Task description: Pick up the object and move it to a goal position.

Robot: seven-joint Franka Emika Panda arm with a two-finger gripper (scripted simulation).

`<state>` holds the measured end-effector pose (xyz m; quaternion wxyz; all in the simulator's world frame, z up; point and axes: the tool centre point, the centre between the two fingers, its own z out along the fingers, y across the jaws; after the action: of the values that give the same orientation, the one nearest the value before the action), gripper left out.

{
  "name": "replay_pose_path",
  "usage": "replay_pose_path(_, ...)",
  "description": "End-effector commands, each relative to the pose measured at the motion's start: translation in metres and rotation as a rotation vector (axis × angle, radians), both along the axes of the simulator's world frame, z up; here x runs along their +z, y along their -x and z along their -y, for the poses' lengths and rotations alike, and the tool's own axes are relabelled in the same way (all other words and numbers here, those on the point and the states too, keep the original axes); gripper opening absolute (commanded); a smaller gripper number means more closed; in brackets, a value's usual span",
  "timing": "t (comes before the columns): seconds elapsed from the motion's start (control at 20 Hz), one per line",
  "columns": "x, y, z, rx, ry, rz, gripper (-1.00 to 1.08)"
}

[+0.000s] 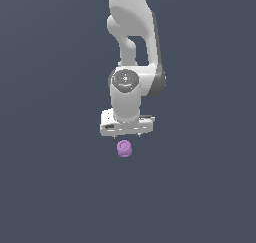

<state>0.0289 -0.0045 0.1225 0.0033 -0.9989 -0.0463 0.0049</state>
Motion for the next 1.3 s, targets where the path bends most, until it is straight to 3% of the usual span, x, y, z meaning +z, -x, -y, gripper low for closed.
replay_pose_path(0.0, -0.012, -0.008, 0.005, 0.022, 0.002, 0.004, 1.00)
replay_pose_path(0.75, -0.038, -0.018, 0.013, 0.056, 0.006, 0.009, 1.00)
replay_pose_path(1.25, -0.081, -0.018, 0.013, 0.058, 0.006, 0.010, 1.00)
